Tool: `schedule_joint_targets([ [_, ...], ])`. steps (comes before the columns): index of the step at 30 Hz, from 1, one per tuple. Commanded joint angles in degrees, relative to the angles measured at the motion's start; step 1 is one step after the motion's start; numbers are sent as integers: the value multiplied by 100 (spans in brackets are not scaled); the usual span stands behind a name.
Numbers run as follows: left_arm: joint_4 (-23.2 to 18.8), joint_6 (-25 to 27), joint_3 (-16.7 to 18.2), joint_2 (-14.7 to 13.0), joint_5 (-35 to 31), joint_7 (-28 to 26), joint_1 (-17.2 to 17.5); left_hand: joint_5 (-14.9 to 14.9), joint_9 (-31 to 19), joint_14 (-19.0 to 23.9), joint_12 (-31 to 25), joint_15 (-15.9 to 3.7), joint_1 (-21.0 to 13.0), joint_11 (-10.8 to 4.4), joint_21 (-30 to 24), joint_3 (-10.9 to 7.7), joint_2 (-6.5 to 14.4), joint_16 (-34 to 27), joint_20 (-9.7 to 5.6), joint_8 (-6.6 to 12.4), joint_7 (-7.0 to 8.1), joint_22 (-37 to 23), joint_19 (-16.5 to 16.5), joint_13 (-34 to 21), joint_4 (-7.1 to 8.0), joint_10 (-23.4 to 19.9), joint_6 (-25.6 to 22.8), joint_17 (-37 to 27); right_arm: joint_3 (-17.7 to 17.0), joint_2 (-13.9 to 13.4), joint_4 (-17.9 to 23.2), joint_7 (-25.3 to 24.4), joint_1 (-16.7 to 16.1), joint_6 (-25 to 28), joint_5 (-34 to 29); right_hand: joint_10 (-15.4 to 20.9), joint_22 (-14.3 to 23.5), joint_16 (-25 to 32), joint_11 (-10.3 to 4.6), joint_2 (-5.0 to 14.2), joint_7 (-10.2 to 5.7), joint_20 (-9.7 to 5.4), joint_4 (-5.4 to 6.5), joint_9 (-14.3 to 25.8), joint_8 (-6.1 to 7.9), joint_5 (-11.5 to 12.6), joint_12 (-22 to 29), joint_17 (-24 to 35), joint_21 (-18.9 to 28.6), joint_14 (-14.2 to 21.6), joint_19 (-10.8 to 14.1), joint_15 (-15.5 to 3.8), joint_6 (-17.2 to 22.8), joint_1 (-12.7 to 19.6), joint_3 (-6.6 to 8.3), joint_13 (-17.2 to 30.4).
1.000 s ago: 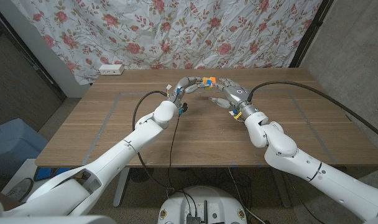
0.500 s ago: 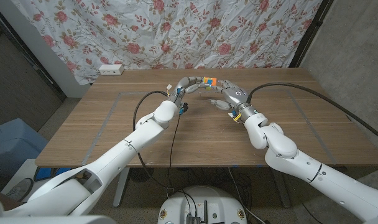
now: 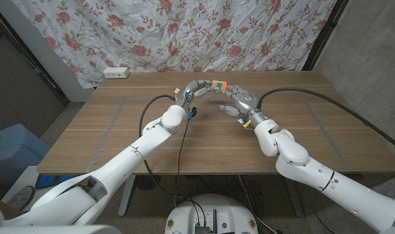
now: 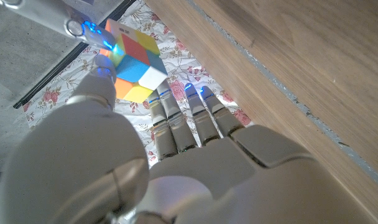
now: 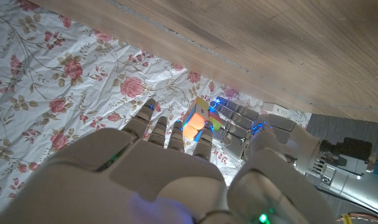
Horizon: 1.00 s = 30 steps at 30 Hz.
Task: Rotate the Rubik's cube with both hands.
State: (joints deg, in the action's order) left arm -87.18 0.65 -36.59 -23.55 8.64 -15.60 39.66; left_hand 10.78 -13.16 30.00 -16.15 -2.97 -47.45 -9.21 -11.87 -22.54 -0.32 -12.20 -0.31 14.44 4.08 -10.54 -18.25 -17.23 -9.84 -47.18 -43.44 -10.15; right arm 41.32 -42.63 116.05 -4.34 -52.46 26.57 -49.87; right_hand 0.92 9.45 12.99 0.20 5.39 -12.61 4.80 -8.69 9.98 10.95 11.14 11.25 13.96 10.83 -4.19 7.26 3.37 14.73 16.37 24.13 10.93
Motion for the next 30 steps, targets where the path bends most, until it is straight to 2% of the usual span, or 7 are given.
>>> schedule_joint_targets([
  [1, 69, -44, 1, 38, 37, 19, -24, 27, -16, 56, -53, -686, -82, -358, -36, -2, 226, 15, 7, 49, -77, -7, -49, -14, 14, -387, -206, -12, 52, 68, -106, -15, 53, 4, 24, 6, 21, 1, -32, 27, 2, -7, -36, 16, 11, 3, 2, 23, -10, -41, 10, -36, 69, 70, 33, -3],
  [30, 105, -84, -18, 41, 72, 82, -38, 26, -20, 77, -43, -681, -81, -357, -43, 14, 239, 12, 11, 35, -88, -8, -71, -25, 11, -414, -227, -12, 86, 220, -329, -374, 111, 8, 271, -22, 22, -1, -40, 38, -1, -22, -43, 17, -17, 3, -2, 24, -8, -64, 7, -19, 78, 84, 46, -2],
])
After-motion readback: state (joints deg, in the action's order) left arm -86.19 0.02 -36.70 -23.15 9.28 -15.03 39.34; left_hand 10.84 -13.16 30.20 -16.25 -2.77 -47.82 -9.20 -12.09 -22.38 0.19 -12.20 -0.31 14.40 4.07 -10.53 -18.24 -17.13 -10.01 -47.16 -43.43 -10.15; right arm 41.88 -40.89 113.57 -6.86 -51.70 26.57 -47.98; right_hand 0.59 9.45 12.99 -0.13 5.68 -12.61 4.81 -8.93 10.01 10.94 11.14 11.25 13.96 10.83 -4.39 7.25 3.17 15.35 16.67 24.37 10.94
